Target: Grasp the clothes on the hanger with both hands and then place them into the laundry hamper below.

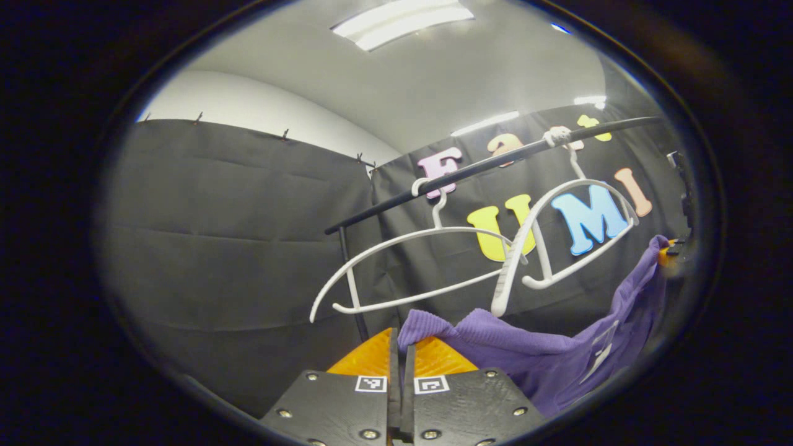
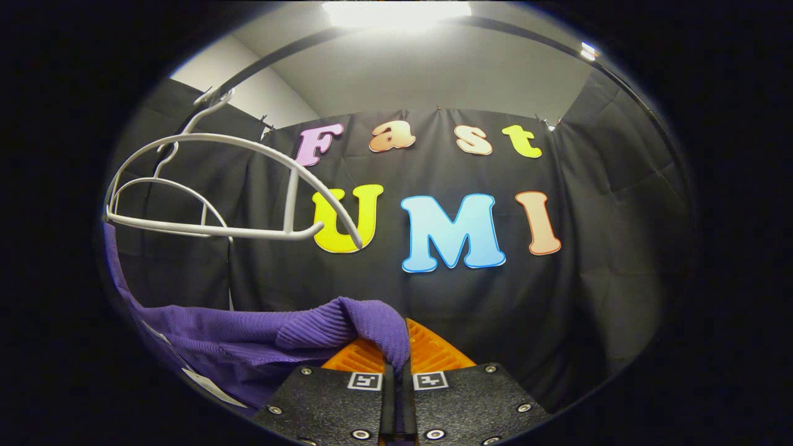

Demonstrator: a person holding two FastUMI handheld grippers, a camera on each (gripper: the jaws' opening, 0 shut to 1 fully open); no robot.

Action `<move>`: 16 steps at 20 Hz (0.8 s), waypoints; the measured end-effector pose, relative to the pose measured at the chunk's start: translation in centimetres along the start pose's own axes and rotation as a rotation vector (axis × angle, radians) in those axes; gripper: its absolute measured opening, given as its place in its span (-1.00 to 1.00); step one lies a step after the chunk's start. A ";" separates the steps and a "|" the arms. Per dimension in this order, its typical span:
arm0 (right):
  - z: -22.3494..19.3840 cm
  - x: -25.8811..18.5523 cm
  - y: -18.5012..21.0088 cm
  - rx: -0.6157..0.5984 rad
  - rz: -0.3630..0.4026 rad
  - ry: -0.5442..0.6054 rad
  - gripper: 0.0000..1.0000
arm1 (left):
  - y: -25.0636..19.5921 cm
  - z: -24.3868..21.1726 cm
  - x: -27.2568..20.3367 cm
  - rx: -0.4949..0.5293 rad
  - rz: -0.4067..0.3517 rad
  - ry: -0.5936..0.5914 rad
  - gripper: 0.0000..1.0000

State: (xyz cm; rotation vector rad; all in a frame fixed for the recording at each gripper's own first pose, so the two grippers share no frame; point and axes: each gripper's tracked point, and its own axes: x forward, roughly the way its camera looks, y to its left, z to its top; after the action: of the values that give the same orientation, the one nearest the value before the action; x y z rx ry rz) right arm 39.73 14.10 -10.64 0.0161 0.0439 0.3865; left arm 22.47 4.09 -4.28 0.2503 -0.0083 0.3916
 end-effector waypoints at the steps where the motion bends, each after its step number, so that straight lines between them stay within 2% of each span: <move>1: 0.2 -1.2 0.1 0.006 -0.002 -0.002 -0.92 | 0.2 -0.1 -0.7 -0.004 0.000 -0.003 -0.99; 7: 2.7 -8.2 1.0 0.037 -0.007 -0.025 -0.92 | 1.6 0.3 -5.5 -0.029 -0.041 -0.034 -0.98; 8: 3.4 -9.4 1.4 0.045 -0.005 -0.030 -0.92 | 1.8 0.7 -6.2 -0.038 -0.052 -0.040 -0.88; 9: 4.2 -10.5 1.8 0.053 -0.004 -0.039 -0.92 | 2.0 1.0 -6.9 -0.052 -0.064 -0.043 -0.98; 15: 7.2 -17.0 5.7 0.076 0.042 -0.064 -0.93 | 2.2 3.4 -11.0 -0.125 -0.159 -0.080 -0.99; 16: 7.5 -18.0 6.5 0.086 0.052 -0.063 -0.93 | 2.3 3.6 -11.6 -0.137 -0.173 -0.084 -0.88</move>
State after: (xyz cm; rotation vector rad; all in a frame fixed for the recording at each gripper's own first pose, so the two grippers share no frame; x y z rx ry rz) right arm 21.00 13.27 -2.31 0.1142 -0.0024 0.4357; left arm 11.06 0.89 -0.91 0.1305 -0.0951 0.2075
